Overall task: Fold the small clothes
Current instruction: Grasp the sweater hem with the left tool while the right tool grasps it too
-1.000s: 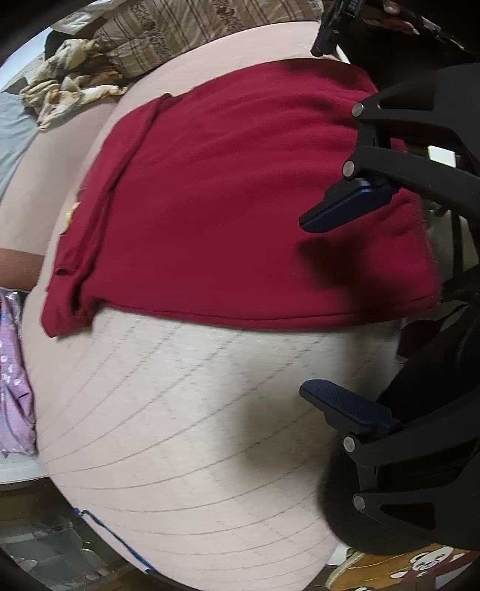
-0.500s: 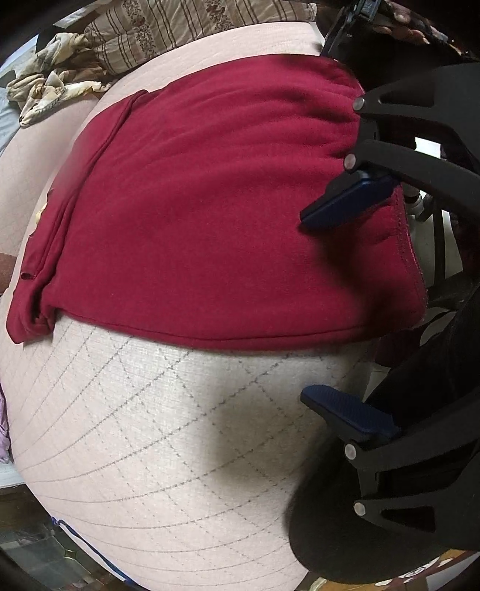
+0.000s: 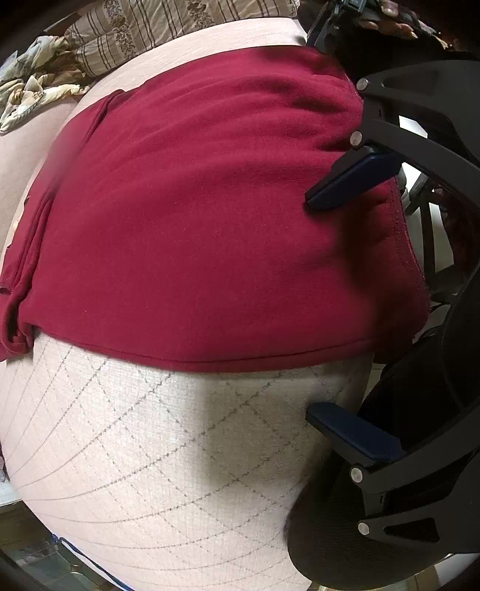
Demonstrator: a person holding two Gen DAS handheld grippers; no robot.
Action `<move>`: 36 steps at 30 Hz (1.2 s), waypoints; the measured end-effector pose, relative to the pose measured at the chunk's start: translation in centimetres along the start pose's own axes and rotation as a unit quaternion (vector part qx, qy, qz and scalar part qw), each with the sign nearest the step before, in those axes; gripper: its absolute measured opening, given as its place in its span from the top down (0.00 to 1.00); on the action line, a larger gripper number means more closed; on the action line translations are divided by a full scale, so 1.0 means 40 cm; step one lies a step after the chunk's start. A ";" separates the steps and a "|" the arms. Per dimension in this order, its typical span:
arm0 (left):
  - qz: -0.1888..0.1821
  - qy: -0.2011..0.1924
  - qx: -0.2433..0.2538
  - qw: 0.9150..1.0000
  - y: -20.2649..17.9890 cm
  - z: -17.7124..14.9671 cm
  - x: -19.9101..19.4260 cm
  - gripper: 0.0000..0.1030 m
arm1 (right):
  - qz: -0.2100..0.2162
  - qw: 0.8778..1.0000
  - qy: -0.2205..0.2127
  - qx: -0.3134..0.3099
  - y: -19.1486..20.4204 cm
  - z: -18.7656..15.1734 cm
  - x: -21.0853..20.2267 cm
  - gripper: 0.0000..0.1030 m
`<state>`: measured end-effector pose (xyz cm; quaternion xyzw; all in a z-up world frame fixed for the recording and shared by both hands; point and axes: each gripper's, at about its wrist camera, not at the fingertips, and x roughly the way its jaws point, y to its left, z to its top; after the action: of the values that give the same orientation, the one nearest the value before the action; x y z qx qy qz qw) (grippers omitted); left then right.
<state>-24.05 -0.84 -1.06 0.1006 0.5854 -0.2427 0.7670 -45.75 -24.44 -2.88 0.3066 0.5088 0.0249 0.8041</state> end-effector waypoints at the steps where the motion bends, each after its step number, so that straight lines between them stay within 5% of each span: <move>1: 0.000 -0.002 0.001 1.000 0.001 -0.002 -0.001 0.00 | 0.001 1.000 -0.002 0.001 0.001 0.000 0.000 0.31; 4: 0.000 -0.003 0.001 1.000 0.000 -0.011 -0.001 0.00 | 0.004 1.000 -0.010 -0.006 0.011 0.000 0.000 0.35; 7: 0.000 -0.006 0.003 1.000 0.007 -0.016 -0.001 0.00 | 0.023 0.999 -0.014 -0.025 0.032 0.006 0.001 0.64; 8: 0.000 -0.006 0.003 1.000 0.007 -0.017 -0.001 0.00 | 0.029 0.999 -0.012 -0.030 0.036 0.007 0.004 0.66; 22: -0.001 -0.006 0.009 1.000 -0.013 -0.015 0.000 0.00 | 0.050 0.999 -0.001 -0.010 0.041 0.020 0.037 0.47; 25: -0.002 -0.003 0.013 1.000 -0.018 -0.014 0.000 0.00 | 0.044 0.999 -0.003 -0.014 0.045 0.020 0.035 0.53; 27: -0.002 -0.008 0.016 1.000 -0.023 -0.016 -0.002 0.01 | 0.040 0.999 -0.009 -0.021 0.045 0.020 0.031 0.74; 36: -0.018 -0.036 0.028 0.999 -0.036 -0.032 -0.042 0.37 | 0.062 0.997 -0.023 -0.037 0.068 0.031 0.014 0.83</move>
<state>-26.17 -1.11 0.35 0.1024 0.5522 -0.2765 0.7799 -43.72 -22.61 -1.54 0.3084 0.4688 0.0868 0.8232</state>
